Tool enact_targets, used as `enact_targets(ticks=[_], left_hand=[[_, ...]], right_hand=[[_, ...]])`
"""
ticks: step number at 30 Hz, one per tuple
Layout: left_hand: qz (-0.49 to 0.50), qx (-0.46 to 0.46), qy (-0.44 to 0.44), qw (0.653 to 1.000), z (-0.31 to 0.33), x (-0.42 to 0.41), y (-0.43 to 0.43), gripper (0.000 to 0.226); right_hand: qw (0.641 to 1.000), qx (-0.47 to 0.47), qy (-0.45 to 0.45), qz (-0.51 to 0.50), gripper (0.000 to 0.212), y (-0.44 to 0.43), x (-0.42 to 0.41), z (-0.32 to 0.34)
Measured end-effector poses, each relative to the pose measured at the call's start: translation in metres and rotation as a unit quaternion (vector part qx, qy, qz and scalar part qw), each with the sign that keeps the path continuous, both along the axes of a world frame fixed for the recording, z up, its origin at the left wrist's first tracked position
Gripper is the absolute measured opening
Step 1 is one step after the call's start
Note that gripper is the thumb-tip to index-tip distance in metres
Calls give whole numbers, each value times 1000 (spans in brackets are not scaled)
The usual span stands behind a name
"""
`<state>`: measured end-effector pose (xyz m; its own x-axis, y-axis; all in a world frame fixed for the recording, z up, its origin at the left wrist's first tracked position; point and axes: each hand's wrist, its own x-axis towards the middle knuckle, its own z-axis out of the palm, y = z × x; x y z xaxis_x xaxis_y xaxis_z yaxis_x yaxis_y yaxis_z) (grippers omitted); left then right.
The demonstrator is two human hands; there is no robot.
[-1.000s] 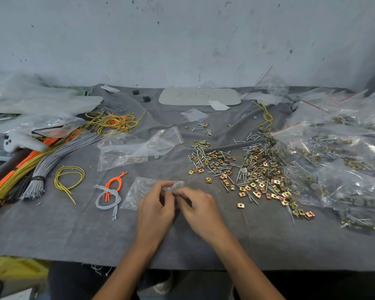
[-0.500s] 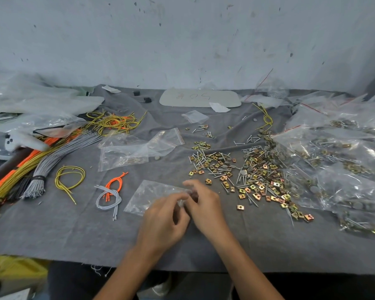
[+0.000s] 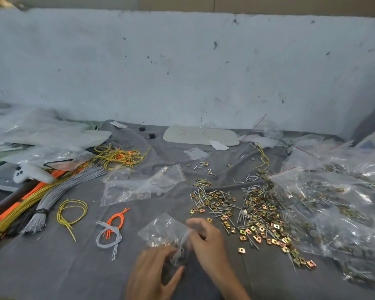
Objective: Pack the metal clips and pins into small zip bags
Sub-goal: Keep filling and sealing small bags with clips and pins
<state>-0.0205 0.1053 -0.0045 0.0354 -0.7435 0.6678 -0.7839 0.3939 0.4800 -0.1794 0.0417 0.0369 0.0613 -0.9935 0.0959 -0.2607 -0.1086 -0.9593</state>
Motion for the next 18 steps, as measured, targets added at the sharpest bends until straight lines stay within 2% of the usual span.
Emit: enact_targets(ticks=[4, 5, 6, 7, 8, 9, 10, 11, 12, 13, 16, 18], left_hand=[[-57, -56, 18, 997, 4, -13, 1, 16], [-77, -25, 33, 996, 8, -15, 4, 23], [-105, 56, 17, 993, 19, -12, 14, 42], [-112, 73, -18, 991, 25, -5, 12, 58], [-134, 124, -6, 983, 29, 13, 1, 60], [-147, 124, 71, 979, 30, 26, -7, 50], [-126, 47, 128, 983, 24, 35, -17, 35], [-126, 19, 138, 982, 27, 34, -26, 22], [-123, 58, 71, 988, 39, 27, -35, 11], [-88, 60, 56, 993, 47, 20, -38, 7], [-41, -21, 107, 993, 67, -1, -27, 12], [-32, -55, 134, 989, 82, -7, -25, 11]], right_hand=[[995, 39, -95, 19, 23, 5, -4, 12], [991, 52, -120, 21, 23, 6, -5, 15], [987, 68, -144, 25, 25, 5, -6, 19], [982, 83, -164, 34, 27, 5, -8, 25], [978, 93, -182, 44, 26, 4, -11, 31], [974, 97, -196, 58, 24, 3, -14, 39], [971, 100, -205, 76, 23, 2, -17, 47], [967, 103, -211, 96, 23, 2, -20, 55], [963, 106, -221, 114, 24, 2, -22, 62], [958, 110, -233, 126, 25, 3, -25, 68], [952, 106, -262, 120, 20, 6, -35, 81], [974, 41, -201, 97, 12, 11, -40, 90]])
